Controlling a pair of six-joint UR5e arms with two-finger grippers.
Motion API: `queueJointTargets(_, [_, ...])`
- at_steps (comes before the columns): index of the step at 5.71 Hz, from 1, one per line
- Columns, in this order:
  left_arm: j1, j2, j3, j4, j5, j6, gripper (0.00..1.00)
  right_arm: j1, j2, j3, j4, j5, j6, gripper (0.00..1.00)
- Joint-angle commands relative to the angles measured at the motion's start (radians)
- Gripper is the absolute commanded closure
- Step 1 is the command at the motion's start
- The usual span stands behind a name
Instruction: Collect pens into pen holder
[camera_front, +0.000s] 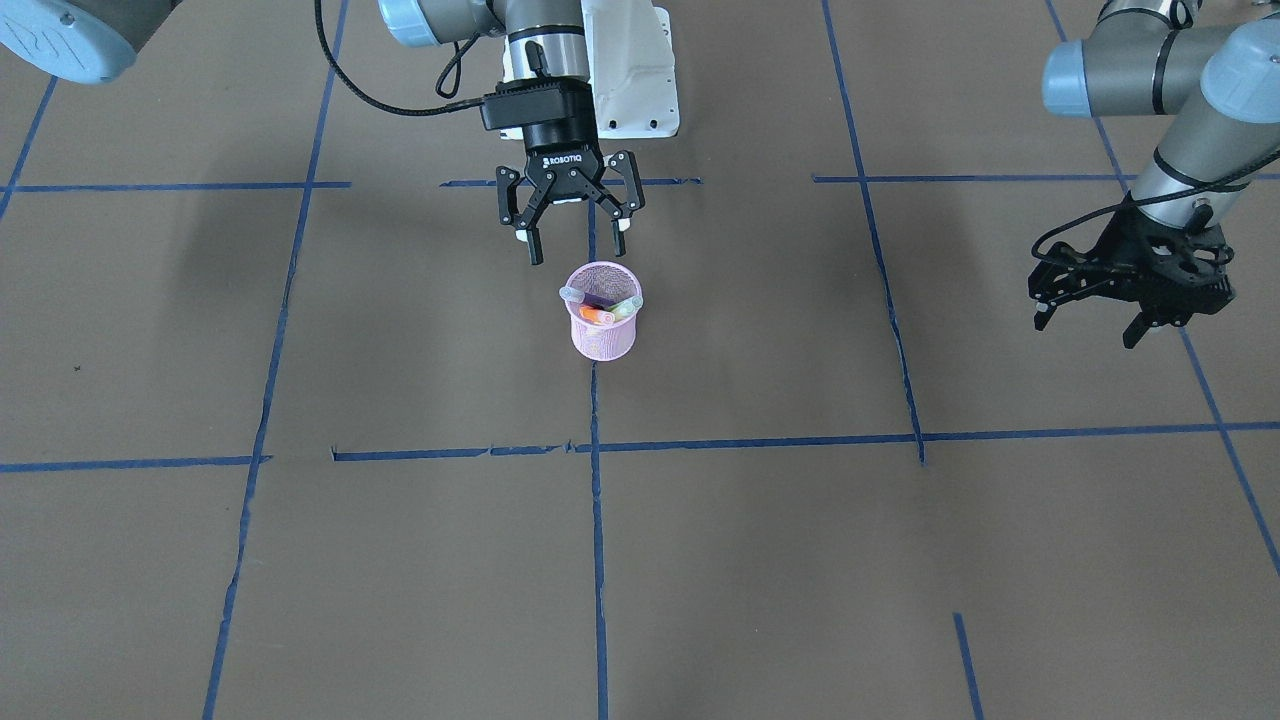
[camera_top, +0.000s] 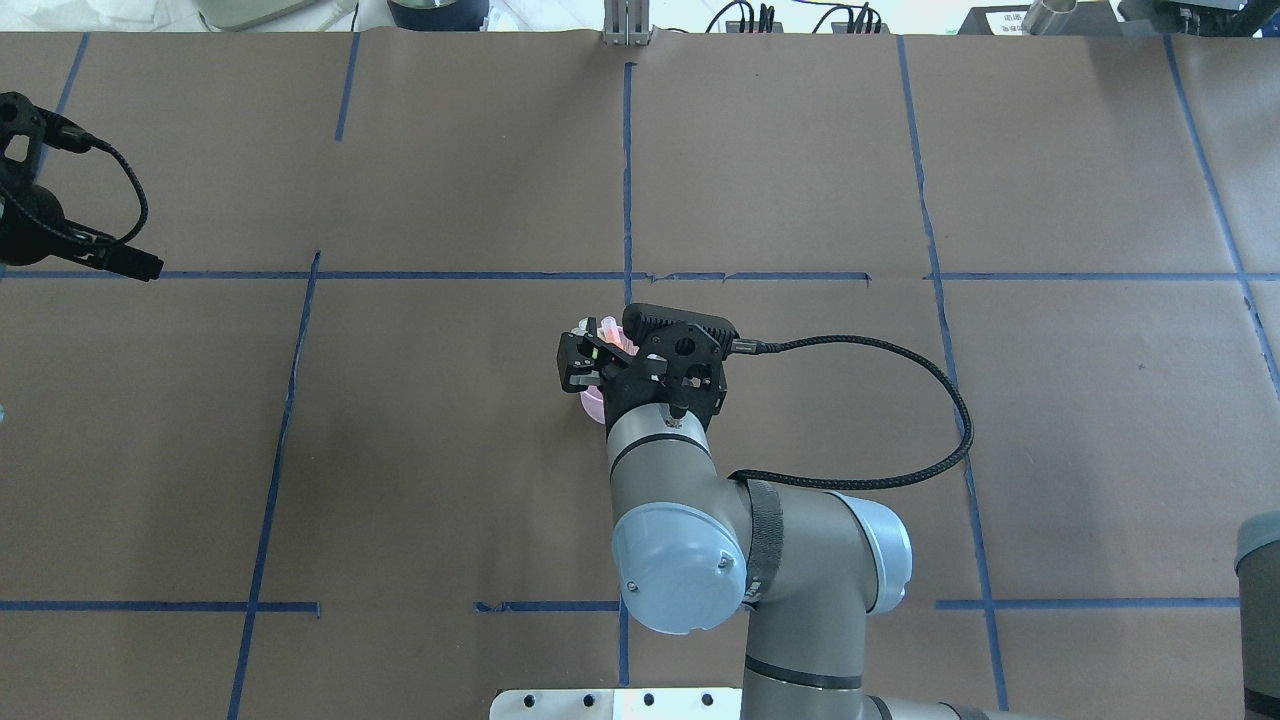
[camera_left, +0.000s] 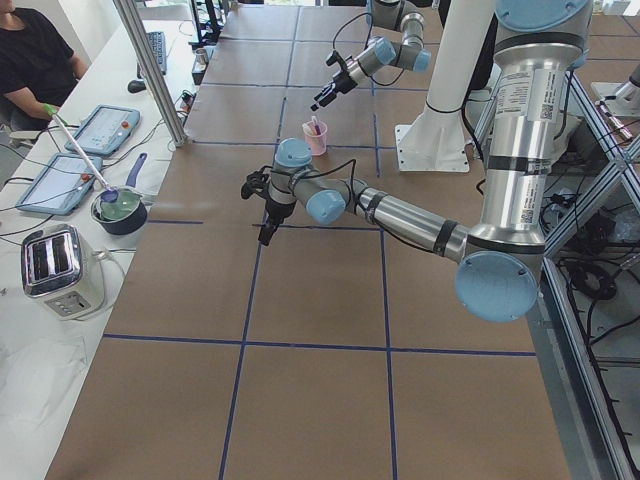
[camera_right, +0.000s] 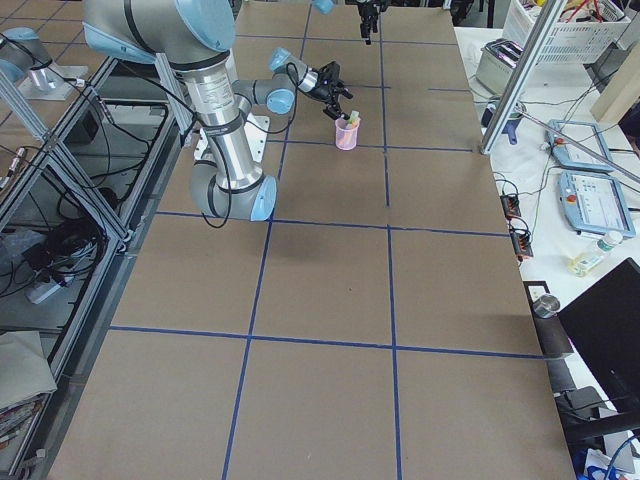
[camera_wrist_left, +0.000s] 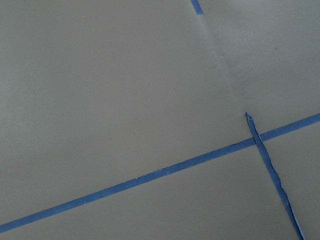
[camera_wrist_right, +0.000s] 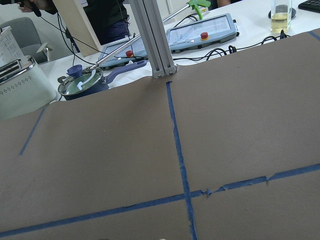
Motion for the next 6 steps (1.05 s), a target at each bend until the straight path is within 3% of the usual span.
queueJointTargets(1, [-0.023, 0.059, 0.009, 0.000, -0.001, 0.156, 0.00, 0.093, -0.071, 0.088, 0.000, 0.209, -0.080, 0.01])
queueJointTargets(2, [-0.046, 0.061, 0.014, 0.012, -0.020, 0.202, 0.00, 0.157, -0.114, 0.123, 0.000, 0.362, -0.127, 0.01])
queueJointTargets(4, [-0.234, 0.085, 0.067, 0.046, -0.365, 0.201, 0.00, 0.313, -0.213, 0.139, -0.002, 0.620, -0.233, 0.00])
queueJointTargets(6, [-0.438, 0.130, 0.081, 0.129, -0.370, 0.207, 0.00, 0.529, -0.331, 0.139, 0.000, 0.904, -0.461, 0.01])
